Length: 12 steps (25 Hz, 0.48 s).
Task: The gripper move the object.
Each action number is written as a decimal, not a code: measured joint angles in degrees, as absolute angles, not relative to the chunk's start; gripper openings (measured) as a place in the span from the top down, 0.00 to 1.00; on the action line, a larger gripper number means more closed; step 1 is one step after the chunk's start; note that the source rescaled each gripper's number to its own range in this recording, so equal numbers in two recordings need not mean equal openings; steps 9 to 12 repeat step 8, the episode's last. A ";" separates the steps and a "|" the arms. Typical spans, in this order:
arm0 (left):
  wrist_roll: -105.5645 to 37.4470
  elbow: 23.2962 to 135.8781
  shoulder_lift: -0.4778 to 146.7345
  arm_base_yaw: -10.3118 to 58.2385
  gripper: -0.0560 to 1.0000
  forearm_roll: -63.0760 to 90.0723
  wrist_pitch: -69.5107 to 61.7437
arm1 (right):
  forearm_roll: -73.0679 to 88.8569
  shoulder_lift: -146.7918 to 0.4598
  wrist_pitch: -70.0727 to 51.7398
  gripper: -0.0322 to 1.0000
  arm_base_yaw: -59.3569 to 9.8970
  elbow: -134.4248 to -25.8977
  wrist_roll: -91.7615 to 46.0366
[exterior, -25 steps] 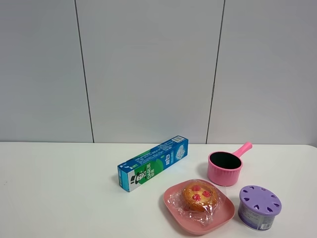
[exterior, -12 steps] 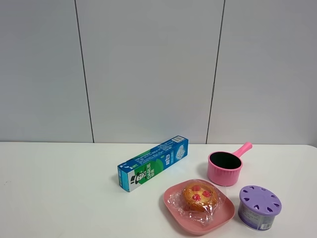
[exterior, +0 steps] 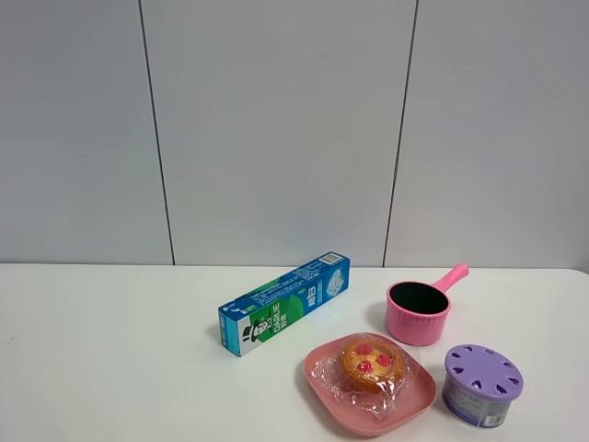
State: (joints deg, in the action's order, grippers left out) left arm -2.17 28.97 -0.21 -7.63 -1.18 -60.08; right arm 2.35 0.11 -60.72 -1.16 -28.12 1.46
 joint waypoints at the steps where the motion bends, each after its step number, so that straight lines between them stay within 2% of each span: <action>1: -2.17 28.97 -0.21 -7.63 0.12 -1.18 -60.08 | 2.35 0.11 -60.72 0.00 -1.16 -28.12 1.46; 12: -2.17 28.97 -0.21 -7.63 0.12 -1.18 -60.08 | 2.35 0.11 -60.72 0.00 -1.16 -28.12 1.46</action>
